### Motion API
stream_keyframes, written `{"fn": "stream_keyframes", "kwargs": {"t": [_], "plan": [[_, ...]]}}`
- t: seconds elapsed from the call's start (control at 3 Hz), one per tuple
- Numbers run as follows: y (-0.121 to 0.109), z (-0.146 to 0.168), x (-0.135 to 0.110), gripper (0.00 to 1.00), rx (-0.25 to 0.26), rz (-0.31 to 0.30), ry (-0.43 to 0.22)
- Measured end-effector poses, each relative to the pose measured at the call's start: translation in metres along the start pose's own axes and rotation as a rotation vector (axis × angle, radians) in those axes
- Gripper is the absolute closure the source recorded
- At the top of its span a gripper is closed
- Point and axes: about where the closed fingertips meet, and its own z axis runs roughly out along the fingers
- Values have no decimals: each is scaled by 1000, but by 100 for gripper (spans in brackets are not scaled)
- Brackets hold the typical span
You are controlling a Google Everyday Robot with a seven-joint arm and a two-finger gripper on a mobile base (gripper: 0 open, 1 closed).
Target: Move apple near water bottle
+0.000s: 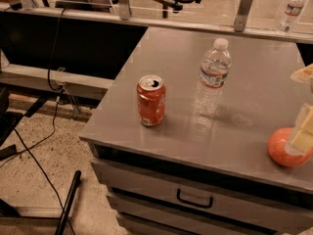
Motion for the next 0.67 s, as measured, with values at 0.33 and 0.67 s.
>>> {"fn": "stream_keyframes", "kwargs": {"t": [0.33, 0.67], "plan": [[5, 18, 28, 0, -19, 42, -57], [10, 27, 41, 0, -31, 65, -103]]}}
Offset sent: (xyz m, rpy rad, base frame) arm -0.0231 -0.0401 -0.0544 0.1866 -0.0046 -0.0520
